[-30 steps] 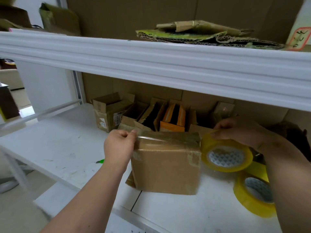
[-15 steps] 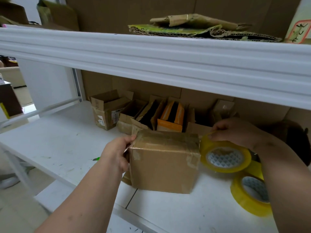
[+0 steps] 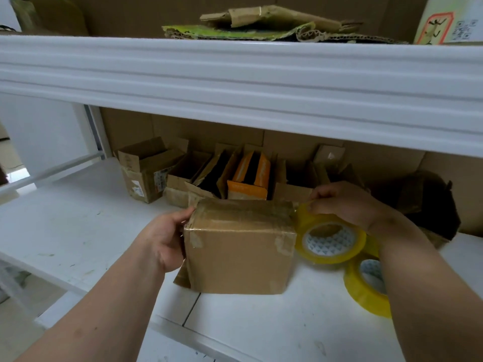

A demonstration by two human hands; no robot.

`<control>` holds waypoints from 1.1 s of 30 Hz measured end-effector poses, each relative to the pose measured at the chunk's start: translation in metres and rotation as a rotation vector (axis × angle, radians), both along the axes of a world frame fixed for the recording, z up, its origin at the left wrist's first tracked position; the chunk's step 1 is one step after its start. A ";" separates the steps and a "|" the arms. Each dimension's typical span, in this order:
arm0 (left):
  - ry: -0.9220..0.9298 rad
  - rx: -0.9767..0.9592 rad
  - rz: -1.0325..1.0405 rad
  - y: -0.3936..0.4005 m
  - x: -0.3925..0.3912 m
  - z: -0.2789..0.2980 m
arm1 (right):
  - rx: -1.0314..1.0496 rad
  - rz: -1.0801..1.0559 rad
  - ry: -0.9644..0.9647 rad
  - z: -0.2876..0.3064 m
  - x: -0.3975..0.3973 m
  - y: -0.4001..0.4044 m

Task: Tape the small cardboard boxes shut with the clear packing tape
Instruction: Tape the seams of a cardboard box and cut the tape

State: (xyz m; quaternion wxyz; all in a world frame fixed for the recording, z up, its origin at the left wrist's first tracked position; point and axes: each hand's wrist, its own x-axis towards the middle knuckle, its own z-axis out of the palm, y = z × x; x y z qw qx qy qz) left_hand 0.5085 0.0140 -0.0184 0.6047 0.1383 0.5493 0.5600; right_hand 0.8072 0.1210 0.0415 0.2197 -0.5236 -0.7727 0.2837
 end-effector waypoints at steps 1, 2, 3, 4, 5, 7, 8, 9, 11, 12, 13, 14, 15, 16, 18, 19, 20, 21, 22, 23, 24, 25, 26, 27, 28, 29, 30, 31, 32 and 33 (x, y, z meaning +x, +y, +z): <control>0.018 0.010 0.004 0.000 0.002 -0.002 | -0.002 -0.001 0.006 -0.002 0.001 0.000; 0.055 0.022 0.023 0.000 0.004 -0.004 | -0.001 0.002 0.015 -0.003 0.001 0.000; 0.123 0.038 0.063 0.001 0.006 -0.005 | 0.002 0.005 0.027 -0.005 0.002 0.000; 0.210 0.059 0.115 0.003 0.007 -0.006 | 0.005 0.009 0.036 -0.007 0.002 0.000; 0.307 0.083 0.160 0.005 0.007 -0.006 | 0.006 0.011 0.043 -0.007 0.003 0.000; 0.513 0.131 0.203 0.007 0.003 -0.001 | 0.006 0.011 0.045 -0.007 0.005 0.000; 0.673 0.139 0.217 0.007 -0.001 0.002 | 0.003 0.013 0.043 -0.006 0.005 -0.001; 0.905 0.133 0.236 0.007 -0.004 0.008 | 0.003 0.020 0.041 -0.006 0.005 -0.001; 1.395 0.205 0.214 0.003 0.003 0.026 | 0.005 0.032 0.047 -0.007 0.006 -0.001; 1.538 0.294 0.119 0.001 0.014 0.037 | 0.003 0.036 0.049 -0.008 0.006 -0.001; 1.630 0.354 -0.050 0.001 0.031 0.045 | -0.002 0.040 0.052 -0.009 0.006 0.000; 1.717 0.347 -0.276 0.003 0.048 0.049 | -0.006 0.042 0.060 -0.010 0.006 -0.001; 1.815 0.282 -0.511 0.006 0.066 0.048 | -0.014 0.046 0.074 -0.010 0.006 -0.001; 1.889 0.201 -0.699 0.010 0.081 0.044 | -0.023 0.057 0.092 -0.011 0.006 -0.003; 1.955 0.105 -0.860 0.020 0.094 0.035 | -0.032 0.080 0.115 -0.012 0.008 -0.006; 1.963 0.091 -0.876 0.024 0.094 0.034 | -0.056 0.085 0.148 -0.014 0.011 -0.008; 1.975 0.092 -0.891 0.027 0.090 0.032 | -0.118 0.082 0.227 -0.016 0.015 -0.009; 1.991 0.102 -0.903 0.029 0.086 0.031 | -0.210 0.068 0.334 -0.019 0.021 -0.009; 2.006 0.115 -0.909 0.029 0.082 0.031 | -0.300 0.047 0.440 -0.023 0.026 -0.009; 2.016 0.129 -0.912 0.029 0.080 0.030 | -0.370 0.019 0.525 -0.027 0.032 -0.009; 2.023 0.145 -0.917 0.029 0.079 0.030 | -0.414 0.003 0.580 -0.031 0.036 -0.009; 2.027 0.160 -0.925 0.029 0.079 0.030 | -0.455 -0.006 0.621 -0.034 0.040 -0.011; 2.025 0.177 -0.933 0.029 0.078 0.031 | -0.494 0.003 0.668 -0.039 0.043 -0.013; 2.016 0.190 -0.945 0.031 0.074 0.032 | -0.538 0.027 0.731 -0.042 0.043 -0.016; 2.006 0.201 -0.963 0.033 0.069 0.034 | -0.581 0.068 0.817 -0.046 0.044 -0.018; 2.001 0.210 -0.982 0.035 0.062 0.037 | -0.620 0.107 0.907 -0.049 0.044 -0.022; 2.013 0.205 -1.001 0.038 0.055 0.040 | -0.644 0.140 0.980 -0.054 0.042 -0.025; 2.043 0.172 -1.014 0.039 0.050 0.043 | -0.662 0.169 1.018 -0.059 0.039 -0.029; 2.076 0.123 -1.015 0.040 0.048 0.046 | -0.672 0.196 1.033 -0.065 0.034 -0.033; 2.087 0.073 -1.006 0.039 0.048 0.049 | -0.686 0.205 1.034 -0.070 0.029 -0.038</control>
